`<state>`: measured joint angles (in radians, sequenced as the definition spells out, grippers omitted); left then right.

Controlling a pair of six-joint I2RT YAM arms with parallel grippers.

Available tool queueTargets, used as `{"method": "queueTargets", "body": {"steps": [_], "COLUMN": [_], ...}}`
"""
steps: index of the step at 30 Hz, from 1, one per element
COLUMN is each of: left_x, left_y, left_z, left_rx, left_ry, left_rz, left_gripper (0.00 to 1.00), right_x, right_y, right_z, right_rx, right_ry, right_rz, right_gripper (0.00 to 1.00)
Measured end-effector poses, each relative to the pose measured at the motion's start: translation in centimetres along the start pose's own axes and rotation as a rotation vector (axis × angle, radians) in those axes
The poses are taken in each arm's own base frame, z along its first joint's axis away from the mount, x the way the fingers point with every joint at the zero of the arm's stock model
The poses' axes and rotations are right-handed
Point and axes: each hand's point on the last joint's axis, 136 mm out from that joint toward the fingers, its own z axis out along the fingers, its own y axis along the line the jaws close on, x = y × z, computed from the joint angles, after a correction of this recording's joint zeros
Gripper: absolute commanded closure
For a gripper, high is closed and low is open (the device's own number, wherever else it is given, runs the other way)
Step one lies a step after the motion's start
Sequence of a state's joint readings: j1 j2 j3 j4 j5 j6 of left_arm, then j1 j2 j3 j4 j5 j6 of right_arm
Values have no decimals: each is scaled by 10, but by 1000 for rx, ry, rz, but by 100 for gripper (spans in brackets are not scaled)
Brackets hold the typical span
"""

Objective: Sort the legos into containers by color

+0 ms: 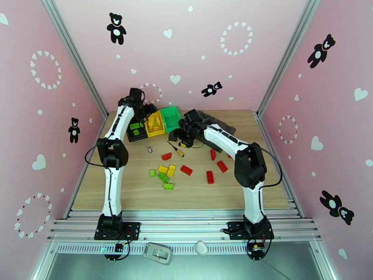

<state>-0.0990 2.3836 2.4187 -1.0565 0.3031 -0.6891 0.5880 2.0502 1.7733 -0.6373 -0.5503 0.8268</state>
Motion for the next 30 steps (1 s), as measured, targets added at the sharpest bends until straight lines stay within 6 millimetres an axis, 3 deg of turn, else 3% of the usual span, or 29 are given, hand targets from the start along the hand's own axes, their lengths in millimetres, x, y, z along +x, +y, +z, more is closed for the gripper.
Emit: {"method": "queueTargets", "body": {"steps": [5,10,14,22,30], "left_x": [44,100,146,235,285], "left_y": [24,25,26,51,49], "left_z": [-15,-38,-44,-24,-4], "left_rx": [-86,-128,-162,-269,-304], "left_ry": [59,84,121,250,315], "left_rz": [47,176,298,512,661], "left_gripper": [24,28,33,40,41], "right_x": [13,32,47,88,127], "right_y": [-23,-47,-58,-73,-100], "right_z": [4,3,-3,-18,-34], "right_rx": [70,159,213,280,337], "right_ry": [27,56,67,89,106], "right_rz": [19,41,32,19,43], "right_gripper": [26,27,32,38,39]}}
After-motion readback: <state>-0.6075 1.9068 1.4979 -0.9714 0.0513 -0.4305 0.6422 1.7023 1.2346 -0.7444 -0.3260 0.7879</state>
